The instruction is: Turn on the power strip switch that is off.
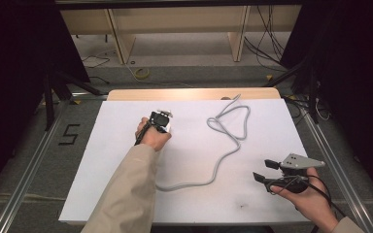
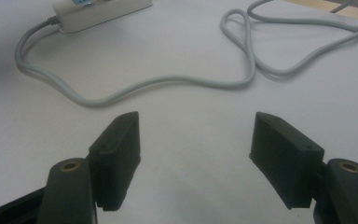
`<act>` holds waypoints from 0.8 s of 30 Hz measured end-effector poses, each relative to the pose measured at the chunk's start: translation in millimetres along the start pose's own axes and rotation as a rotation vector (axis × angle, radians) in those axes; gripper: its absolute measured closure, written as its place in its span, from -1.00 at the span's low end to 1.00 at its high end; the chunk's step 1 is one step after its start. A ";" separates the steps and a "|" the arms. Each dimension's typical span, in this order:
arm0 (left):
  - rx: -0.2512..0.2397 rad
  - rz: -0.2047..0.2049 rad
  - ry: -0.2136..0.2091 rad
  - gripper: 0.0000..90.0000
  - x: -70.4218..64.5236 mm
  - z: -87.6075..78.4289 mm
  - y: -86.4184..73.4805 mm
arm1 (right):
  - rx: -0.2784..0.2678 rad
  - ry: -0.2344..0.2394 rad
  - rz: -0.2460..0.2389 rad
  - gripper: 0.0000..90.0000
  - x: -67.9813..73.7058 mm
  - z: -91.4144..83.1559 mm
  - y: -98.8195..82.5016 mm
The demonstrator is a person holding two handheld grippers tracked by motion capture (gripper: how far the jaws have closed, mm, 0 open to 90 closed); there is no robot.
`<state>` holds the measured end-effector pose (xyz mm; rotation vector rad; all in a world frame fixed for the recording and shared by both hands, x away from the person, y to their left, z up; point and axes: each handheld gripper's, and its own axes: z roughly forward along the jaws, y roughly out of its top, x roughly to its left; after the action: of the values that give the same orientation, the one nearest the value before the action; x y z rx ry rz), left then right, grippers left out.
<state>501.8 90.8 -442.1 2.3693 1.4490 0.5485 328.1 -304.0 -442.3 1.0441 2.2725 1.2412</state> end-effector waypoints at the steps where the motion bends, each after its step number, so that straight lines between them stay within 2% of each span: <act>1: 0.000 -0.001 -0.001 1.00 0.1 0.0 0.0 | 0.000 0.000 0.000 -0.26 0.0 0.0 0.0; 24: -0.004 -0.014 0.000 1.00 0.1 -0.3 0.0 | 0.001 -0.001 -0.003 -0.26 -0.3 -0.1 -0.2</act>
<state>501.8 90.9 -441.8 2.3545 1.4618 0.5469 328.2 -304.4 -442.4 1.0414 2.2736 1.2386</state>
